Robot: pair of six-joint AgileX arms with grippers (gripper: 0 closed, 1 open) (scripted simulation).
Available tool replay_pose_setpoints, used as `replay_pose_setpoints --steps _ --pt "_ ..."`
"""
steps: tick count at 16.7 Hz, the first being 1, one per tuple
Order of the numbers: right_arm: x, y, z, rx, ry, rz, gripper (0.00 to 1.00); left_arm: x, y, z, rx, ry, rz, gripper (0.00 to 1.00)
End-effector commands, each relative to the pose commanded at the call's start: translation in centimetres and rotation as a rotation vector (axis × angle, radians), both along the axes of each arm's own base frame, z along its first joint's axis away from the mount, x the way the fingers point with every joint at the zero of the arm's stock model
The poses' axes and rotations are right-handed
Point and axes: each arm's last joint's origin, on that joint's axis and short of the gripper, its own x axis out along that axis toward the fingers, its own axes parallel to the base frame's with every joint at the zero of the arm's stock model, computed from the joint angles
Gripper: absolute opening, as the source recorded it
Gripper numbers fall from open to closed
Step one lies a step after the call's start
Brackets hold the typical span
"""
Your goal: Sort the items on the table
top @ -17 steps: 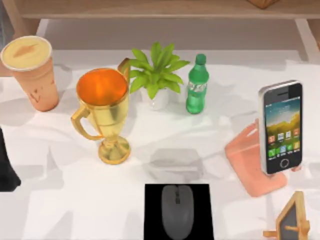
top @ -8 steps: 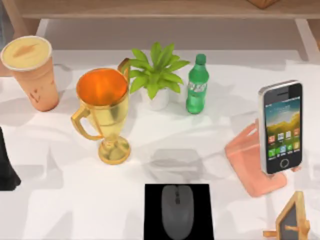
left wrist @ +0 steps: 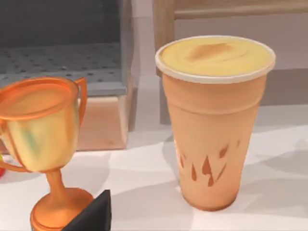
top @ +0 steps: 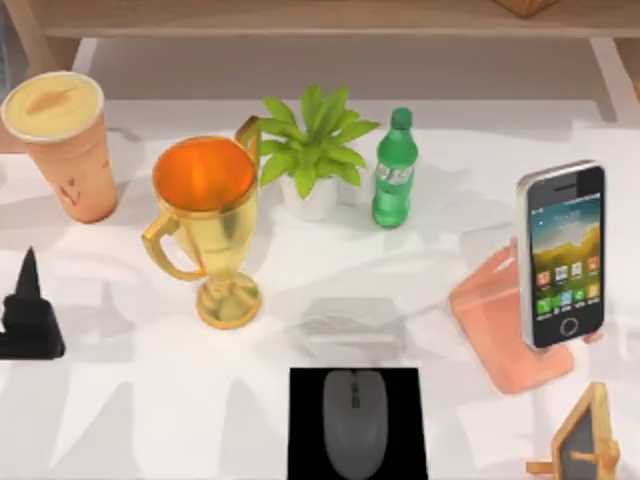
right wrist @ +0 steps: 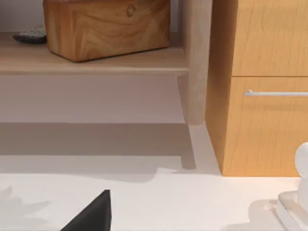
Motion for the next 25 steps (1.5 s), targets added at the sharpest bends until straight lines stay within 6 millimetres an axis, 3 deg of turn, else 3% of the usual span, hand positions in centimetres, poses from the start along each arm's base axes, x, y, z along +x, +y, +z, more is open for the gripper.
replay_pose_setpoints --steps 5,8,15,17,25 --pt "0.0 0.0 0.0 0.0 0.0 0.0 1.0 3.8 -0.6 -3.4 0.006 0.271 -0.011 1.0" --pt "0.0 0.0 0.0 0.0 0.0 0.0 1.0 7.0 -1.0 -5.3 -0.01 0.344 -0.017 1.0" --pt "0.0 0.0 0.0 0.0 0.0 0.0 1.0 16.0 -1.4 -6.0 -0.061 0.116 -0.012 1.0" --pt "0.0 0.0 0.0 0.0 0.0 0.0 1.0 17.1 -1.3 -5.9 -0.066 0.071 -0.008 1.0" --pt "0.0 0.0 0.0 0.0 0.0 0.0 1.0 18.1 -1.3 -6.0 -0.067 0.066 -0.007 1.0"
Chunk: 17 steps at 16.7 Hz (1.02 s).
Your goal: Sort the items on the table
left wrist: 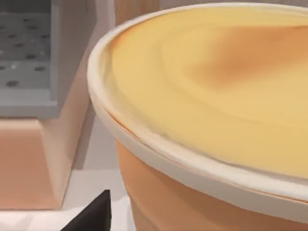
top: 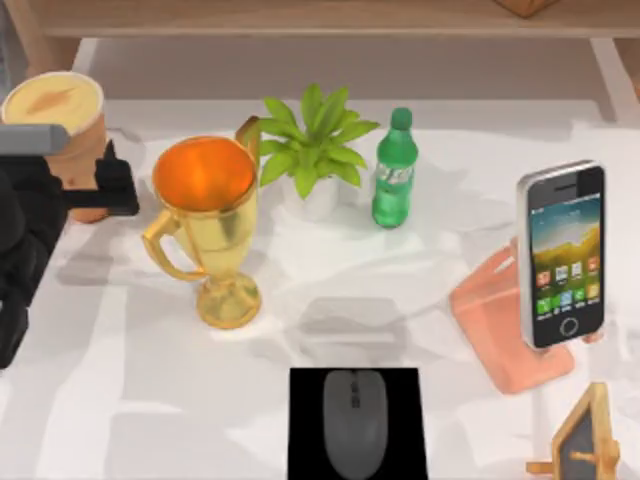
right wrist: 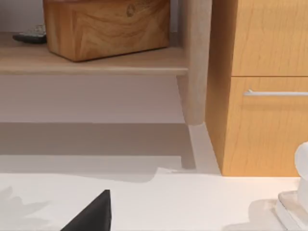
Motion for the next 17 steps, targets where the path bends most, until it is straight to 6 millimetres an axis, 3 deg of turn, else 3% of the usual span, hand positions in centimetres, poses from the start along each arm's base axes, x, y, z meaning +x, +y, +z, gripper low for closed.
replay_pose_setpoints --steps 4,8,17 --pt "0.0 0.0 0.0 0.0 0.0 0.0 1.0 2.0 0.0 -0.4 0.0 -0.002 0.0 1.0" --pt "0.0 0.0 0.0 0.0 0.0 0.0 1.0 2.1 0.0 -0.4 0.0 -0.001 0.0 1.0" --pt "0.0 0.0 0.0 0.0 0.0 0.0 1.0 2.1 0.0 -0.4 0.0 -0.001 0.0 0.32"
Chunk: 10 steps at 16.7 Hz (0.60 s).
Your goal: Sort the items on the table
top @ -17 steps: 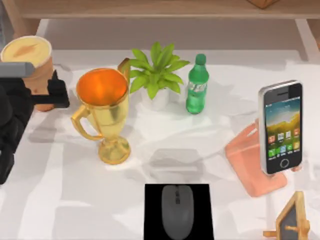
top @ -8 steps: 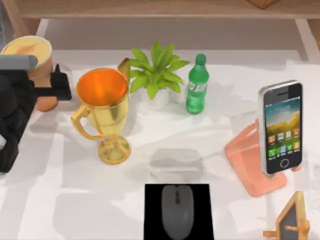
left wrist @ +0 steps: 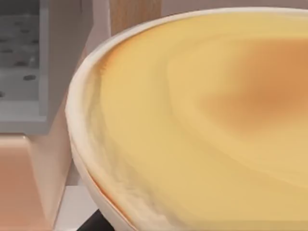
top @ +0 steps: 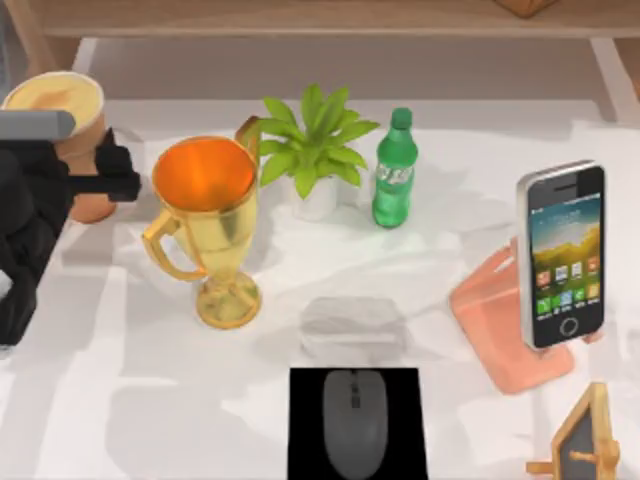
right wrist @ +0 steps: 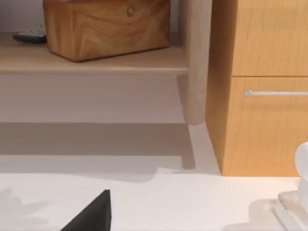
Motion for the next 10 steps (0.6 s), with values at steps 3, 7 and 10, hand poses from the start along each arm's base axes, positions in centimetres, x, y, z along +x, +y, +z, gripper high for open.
replay_pose_setpoints --steps 3,7,10 --pt "0.0 0.0 0.0 0.0 0.0 0.0 1.0 0.0 0.0 0.0 0.0 0.0 0.0 0.1" --pt "0.0 0.0 0.0 0.0 0.0 0.0 1.0 0.0 0.0 0.0 0.0 0.0 0.0 0.0" --pt "0.0 0.0 0.0 0.0 0.0 0.0 1.0 0.0 0.0 0.0 0.0 0.0 0.0 0.0"
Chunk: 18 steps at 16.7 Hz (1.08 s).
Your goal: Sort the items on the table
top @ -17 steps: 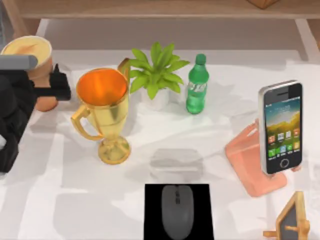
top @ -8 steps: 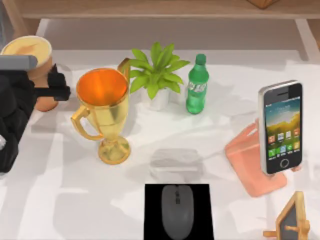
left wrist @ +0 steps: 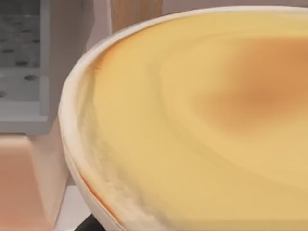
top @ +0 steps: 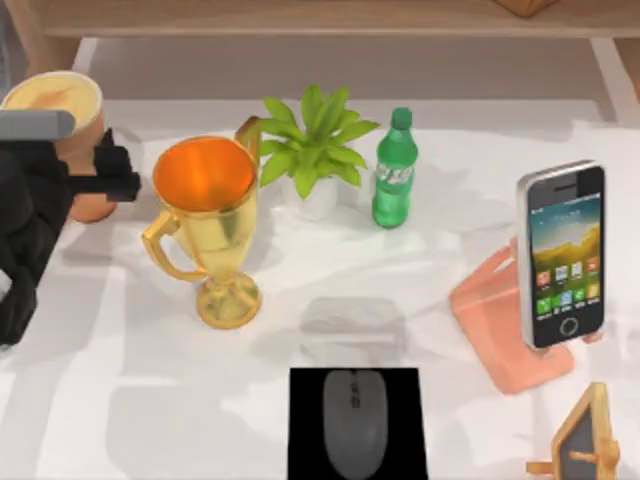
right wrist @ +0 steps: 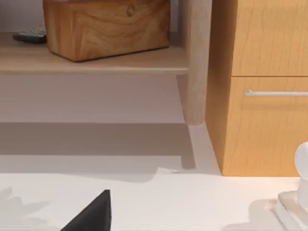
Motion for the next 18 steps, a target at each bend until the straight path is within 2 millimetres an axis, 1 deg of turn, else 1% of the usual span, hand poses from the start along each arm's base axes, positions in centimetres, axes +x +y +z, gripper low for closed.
replay_pose_setpoints --steps 4,8,12,14,18 --pt "0.0 0.0 0.0 0.0 0.0 0.0 1.0 0.0 0.0 0.1 0.002 0.0 -0.001 0.0" --pt "0.0 0.0 0.0 0.0 0.0 0.0 1.0 0.0 0.0 1.0 0.002 0.001 -0.001 0.0" --pt "0.0 0.0 0.0 0.0 0.0 0.0 1.0 -0.1 0.0 0.9 0.003 0.004 -0.001 0.0" --pt "0.0 0.0 0.0 0.0 0.0 0.0 1.0 0.4 -0.5 2.2 -0.002 -0.048 -0.011 0.0" --pt "0.0 0.0 0.0 0.0 0.0 0.0 1.0 1.1 -2.7 6.6 -0.023 -0.155 -0.065 0.0"
